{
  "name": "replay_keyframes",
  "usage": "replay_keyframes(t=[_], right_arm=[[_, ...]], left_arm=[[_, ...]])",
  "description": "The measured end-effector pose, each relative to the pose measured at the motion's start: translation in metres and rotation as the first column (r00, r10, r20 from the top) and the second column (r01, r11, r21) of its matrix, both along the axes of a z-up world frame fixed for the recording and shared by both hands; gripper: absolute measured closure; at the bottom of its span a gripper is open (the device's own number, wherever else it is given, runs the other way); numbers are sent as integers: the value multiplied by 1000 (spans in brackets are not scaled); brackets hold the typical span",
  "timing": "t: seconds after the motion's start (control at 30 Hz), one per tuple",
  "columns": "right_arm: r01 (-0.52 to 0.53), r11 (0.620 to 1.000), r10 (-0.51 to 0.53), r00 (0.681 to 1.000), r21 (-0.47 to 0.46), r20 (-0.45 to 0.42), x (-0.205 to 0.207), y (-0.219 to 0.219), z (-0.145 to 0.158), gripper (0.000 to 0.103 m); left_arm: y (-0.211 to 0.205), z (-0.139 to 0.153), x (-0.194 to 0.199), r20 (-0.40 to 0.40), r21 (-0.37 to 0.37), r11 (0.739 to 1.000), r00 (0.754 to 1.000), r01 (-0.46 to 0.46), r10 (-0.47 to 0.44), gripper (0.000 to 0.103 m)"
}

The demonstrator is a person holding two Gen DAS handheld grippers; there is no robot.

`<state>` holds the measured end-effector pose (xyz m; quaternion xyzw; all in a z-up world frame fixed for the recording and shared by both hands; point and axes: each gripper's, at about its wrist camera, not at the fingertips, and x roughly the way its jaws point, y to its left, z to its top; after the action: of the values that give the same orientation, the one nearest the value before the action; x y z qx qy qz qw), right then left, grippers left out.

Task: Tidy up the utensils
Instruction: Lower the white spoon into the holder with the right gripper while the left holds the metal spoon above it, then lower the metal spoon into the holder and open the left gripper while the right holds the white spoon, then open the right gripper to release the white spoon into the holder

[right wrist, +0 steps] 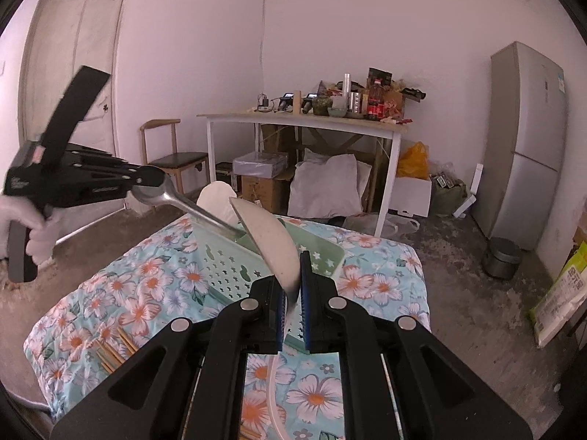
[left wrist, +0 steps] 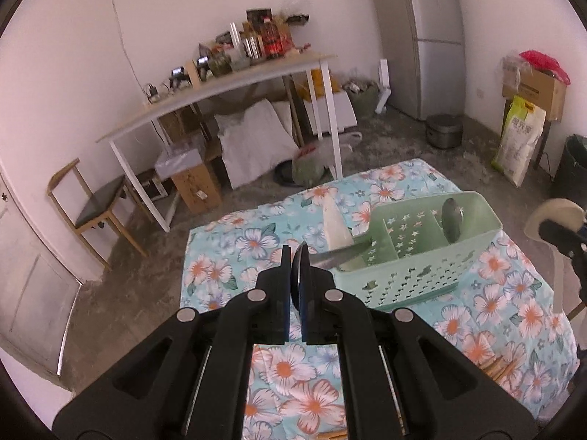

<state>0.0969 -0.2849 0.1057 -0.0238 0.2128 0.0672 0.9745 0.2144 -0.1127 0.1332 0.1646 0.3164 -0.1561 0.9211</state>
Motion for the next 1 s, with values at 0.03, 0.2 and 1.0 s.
replay_keyframes(t=[0.03, 0.2, 1.0], right_arm=[[5, 1000, -5, 1000, 7, 1, 0, -3, 0, 96], [23, 999, -23, 1000, 31, -4, 0, -13, 0, 96], [-117, 920, 43, 979, 374, 200, 54, -60, 63, 96]], left_arm=[[-1, 1, 3, -8, 0, 1000, 1000, 1, -1, 100], [-1, 8, 21, -55, -116, 993, 998, 5, -12, 95], [110, -40, -70, 67, -465, 862, 962, -204, 264, 10]])
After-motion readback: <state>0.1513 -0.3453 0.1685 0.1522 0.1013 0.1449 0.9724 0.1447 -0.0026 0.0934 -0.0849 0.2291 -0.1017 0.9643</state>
